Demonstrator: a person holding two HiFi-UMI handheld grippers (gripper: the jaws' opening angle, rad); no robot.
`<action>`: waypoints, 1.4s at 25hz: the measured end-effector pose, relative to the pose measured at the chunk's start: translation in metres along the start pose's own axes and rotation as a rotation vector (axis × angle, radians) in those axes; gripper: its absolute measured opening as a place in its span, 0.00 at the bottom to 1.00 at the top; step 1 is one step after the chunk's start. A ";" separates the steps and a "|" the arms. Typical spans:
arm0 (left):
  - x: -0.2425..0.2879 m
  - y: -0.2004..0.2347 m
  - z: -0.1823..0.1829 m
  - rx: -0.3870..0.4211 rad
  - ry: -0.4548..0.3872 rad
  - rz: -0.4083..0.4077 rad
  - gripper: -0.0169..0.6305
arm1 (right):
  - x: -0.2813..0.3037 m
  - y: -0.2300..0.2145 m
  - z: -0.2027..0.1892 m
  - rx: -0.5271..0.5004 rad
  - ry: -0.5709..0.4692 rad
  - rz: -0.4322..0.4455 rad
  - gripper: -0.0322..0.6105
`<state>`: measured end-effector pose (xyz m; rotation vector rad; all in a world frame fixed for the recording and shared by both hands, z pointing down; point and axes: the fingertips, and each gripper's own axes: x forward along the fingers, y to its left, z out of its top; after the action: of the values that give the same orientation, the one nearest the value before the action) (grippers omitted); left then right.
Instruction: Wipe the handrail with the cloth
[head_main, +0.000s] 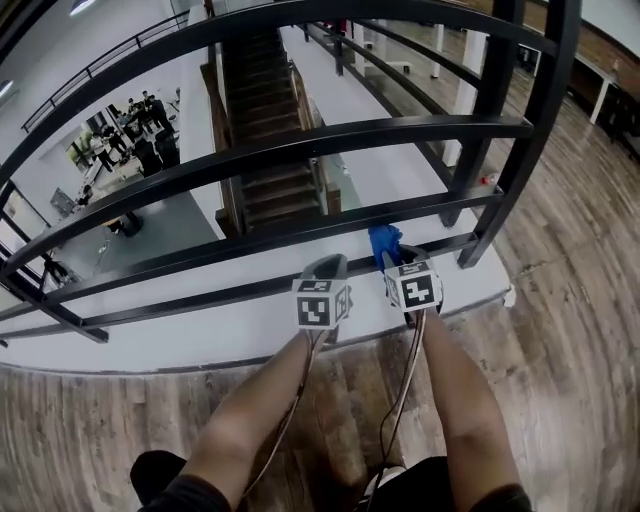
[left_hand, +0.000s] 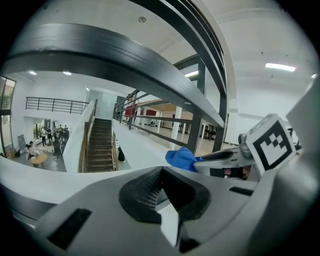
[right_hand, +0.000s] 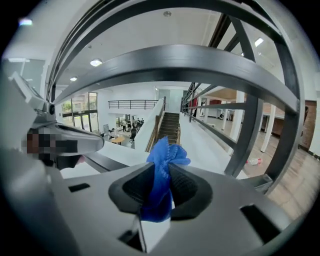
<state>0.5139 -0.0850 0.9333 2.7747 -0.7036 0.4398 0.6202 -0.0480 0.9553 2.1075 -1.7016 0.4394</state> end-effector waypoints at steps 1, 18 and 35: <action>0.005 -0.006 -0.001 -0.002 0.004 -0.004 0.03 | -0.003 -0.011 -0.003 0.004 -0.003 -0.014 0.20; 0.086 -0.117 0.012 0.051 0.002 -0.147 0.03 | -0.032 -0.173 -0.035 0.105 0.020 -0.172 0.19; 0.021 -0.083 0.015 0.072 -0.043 -0.223 0.03 | -0.066 -0.153 -0.023 0.135 -0.043 -0.139 0.19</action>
<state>0.5757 -0.0275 0.9136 2.8944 -0.3868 0.3674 0.7561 0.0479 0.9279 2.3296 -1.5754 0.4817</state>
